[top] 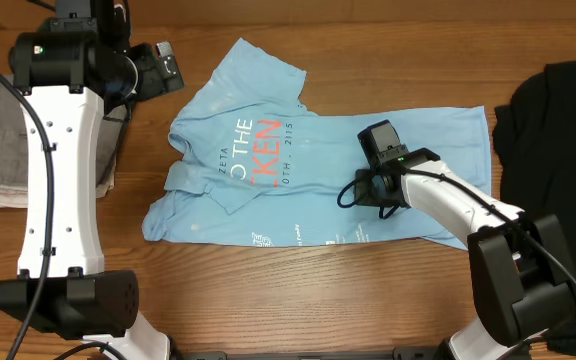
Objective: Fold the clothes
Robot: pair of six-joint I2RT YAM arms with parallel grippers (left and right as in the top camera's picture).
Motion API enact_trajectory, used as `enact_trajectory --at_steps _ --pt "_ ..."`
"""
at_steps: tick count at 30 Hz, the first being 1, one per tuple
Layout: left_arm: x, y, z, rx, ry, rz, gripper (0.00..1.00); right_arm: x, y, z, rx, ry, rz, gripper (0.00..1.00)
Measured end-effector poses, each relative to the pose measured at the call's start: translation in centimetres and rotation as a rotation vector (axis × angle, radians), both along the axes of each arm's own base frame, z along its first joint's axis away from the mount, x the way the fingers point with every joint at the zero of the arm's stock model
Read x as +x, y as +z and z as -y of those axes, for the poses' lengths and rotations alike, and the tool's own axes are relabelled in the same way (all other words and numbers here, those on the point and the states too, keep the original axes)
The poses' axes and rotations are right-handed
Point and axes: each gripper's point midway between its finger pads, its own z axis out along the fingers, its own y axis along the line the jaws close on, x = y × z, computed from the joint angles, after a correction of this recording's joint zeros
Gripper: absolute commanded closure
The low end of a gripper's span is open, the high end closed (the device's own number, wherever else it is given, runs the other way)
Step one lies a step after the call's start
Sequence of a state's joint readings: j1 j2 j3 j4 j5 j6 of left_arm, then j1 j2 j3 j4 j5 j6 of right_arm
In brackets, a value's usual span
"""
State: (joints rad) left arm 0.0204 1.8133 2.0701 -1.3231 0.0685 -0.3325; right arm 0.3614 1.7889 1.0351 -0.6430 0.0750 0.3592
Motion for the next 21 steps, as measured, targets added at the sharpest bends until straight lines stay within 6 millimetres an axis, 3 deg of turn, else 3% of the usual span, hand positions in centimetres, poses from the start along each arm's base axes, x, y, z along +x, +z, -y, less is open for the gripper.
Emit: enact_trajectory --at_steps 4,10,21 --pt "0.0 0.0 0.0 0.000 0.000 0.000 0.00 0.3 0.1 0.1 -0.009 -0.003 0.015 0.96" --pt "0.0 0.0 0.0 0.000 0.000 0.000 0.00 0.5 0.0 0.2 -0.012 -0.009 0.022 0.70" --pt "0.0 0.0 0.0 0.000 0.000 0.000 0.00 -1.7 -0.2 2.0 0.055 -0.078 -0.126 0.50"
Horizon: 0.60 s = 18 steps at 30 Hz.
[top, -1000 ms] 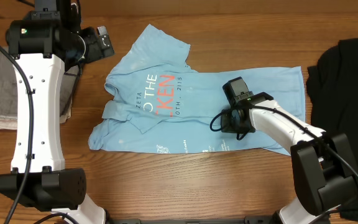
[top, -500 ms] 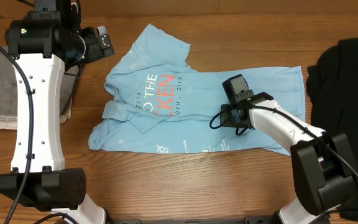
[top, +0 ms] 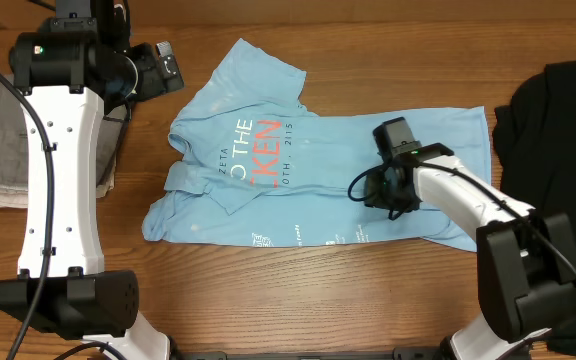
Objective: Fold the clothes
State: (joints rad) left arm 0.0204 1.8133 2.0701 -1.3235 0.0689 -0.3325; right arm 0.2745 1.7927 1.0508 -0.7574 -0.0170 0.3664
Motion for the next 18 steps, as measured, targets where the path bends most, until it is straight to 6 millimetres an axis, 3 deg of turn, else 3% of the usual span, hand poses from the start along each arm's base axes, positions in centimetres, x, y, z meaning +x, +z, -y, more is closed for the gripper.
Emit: enact_trajectory --at_steps 8,13,15,18 --pt "0.01 0.00 0.00 0.000 0.000 0.000 0.00 -0.75 -0.08 1.25 0.015 -0.043 -0.049 0.48" --pt "0.01 0.00 0.00 0.000 0.000 0.000 0.00 -0.62 -0.07 1.19 0.019 -0.057 -0.045 0.67" --pt "0.01 0.00 -0.01 0.000 0.000 0.000 0.00 -0.66 -0.08 1.21 0.019 -0.064 -0.047 0.67" --pt "0.01 0.00 0.00 0.000 0.000 0.000 0.00 -0.70 -0.11 1.22 0.019 -0.067 -0.049 0.59"
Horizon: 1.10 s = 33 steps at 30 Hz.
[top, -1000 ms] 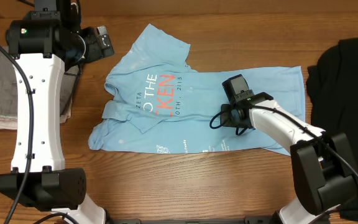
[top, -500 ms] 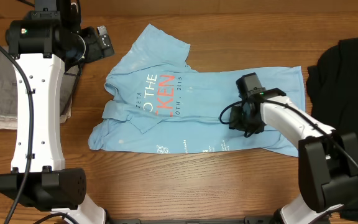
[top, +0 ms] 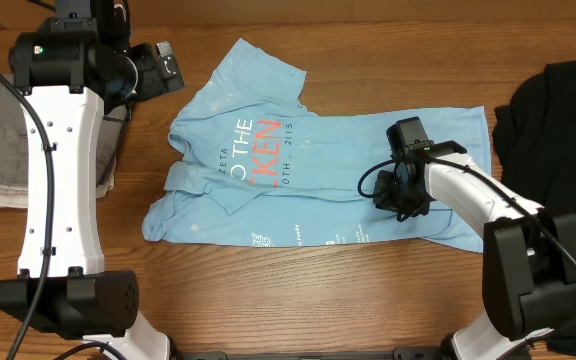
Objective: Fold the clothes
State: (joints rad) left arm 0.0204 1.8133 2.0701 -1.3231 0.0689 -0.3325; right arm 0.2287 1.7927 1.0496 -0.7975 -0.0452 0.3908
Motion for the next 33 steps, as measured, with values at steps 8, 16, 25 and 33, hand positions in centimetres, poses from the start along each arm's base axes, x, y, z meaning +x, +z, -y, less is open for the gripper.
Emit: enact_trajectory --at_steps 8,16,25,33 --pt "0.0 0.0 0.0 0.000 0.000 0.000 0.00 -0.9 0.0 -0.6 0.040 -0.001 -0.041 0.78" --pt "0.0 0.0 0.0 0.000 0.000 0.000 0.00 -1.9 0.0 -1.0 0.064 -0.001 -0.081 0.88" --pt "0.0 0.0 0.0 0.000 0.000 0.000 0.00 -0.3 -0.1 -0.6 0.034 -0.001 -0.013 0.85" --pt "0.0 0.0 0.0 0.000 0.000 0.000 0.00 3.1 0.3 -0.6 0.023 -0.006 0.135 0.85"
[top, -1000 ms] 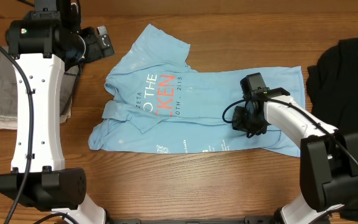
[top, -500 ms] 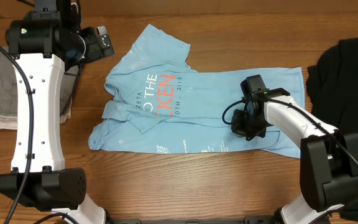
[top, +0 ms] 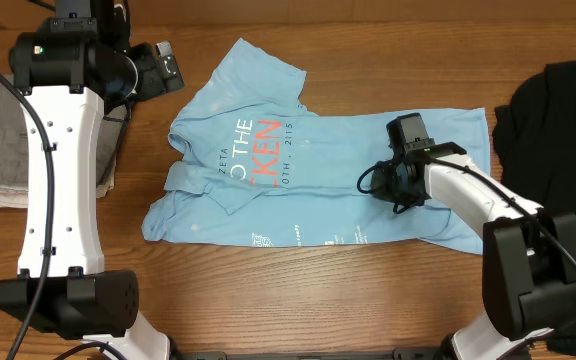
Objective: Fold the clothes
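A light blue T-shirt with red and white print lies spread on the wooden table, its left part rumpled and one sleeve folded in. My right gripper is low over the shirt's right half, near the hem side. Its fingers are hidden under the wrist, so I cannot tell whether they hold cloth. My left gripper hangs high at the far left, off the shirt's collar end, and its jaws are not readable from above.
A folded grey garment lies at the left edge, partly under the left arm. A black garment is heaped at the right edge. Bare wood runs along the front.
My right gripper has shifted slightly toward the far side and a little left over the shirt's right half. The shirt and the left arm look unchanged.
My right gripper was over the shirt just right of its middle. At each later moment it stood farther right toward the hem, and now it sits slightly back and farther up. The shirt's outline has stayed the same, and the left arm has not moved.
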Robot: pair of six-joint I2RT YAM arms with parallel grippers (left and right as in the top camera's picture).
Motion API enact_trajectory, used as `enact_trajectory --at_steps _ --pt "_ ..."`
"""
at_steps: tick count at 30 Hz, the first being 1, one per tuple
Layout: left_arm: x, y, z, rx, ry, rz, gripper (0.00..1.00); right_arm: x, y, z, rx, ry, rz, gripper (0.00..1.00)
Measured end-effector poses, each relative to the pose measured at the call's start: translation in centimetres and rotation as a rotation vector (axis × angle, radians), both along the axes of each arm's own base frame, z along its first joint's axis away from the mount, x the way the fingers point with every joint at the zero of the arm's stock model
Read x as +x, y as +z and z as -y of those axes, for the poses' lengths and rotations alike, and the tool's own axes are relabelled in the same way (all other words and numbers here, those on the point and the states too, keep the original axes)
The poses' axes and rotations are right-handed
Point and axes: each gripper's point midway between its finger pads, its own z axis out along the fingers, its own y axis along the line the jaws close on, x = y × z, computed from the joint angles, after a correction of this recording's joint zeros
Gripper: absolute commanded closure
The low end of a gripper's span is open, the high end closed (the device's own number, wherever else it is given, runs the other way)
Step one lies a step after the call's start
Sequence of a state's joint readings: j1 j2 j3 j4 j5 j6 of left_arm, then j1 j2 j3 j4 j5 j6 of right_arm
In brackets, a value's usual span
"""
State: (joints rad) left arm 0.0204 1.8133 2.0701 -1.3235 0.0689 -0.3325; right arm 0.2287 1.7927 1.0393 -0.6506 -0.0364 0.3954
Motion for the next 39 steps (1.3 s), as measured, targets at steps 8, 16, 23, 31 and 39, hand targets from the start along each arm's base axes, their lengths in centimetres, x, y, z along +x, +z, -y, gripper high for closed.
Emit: enact_trajectory --at_steps 8,16,23,31,39 --pt "0.0 0.0 0.0 0.000 0.000 0.000 0.00 3.6 0.6 0.0 -0.008 -0.006 0.165 0.59" --pt "0.0 0.0 0.0 -0.002 -0.001 0.001 0.00 2.4 4.2 3.0 -0.062 -0.021 0.015 0.48" --pt "0.0 0.0 0.0 -0.002 -0.001 0.000 0.00 0.8 10.8 7.5 -0.016 -0.234 -0.023 0.47" --pt "0.0 0.0 0.1 -0.003 -0.001 0.000 0.00 -1.9 5.6 9.9 0.128 -0.399 -0.112 0.47" --pt "0.0 0.0 0.1 -0.003 -0.001 0.000 0.00 -4.7 1.7 10.5 0.248 -0.504 -0.173 0.44"
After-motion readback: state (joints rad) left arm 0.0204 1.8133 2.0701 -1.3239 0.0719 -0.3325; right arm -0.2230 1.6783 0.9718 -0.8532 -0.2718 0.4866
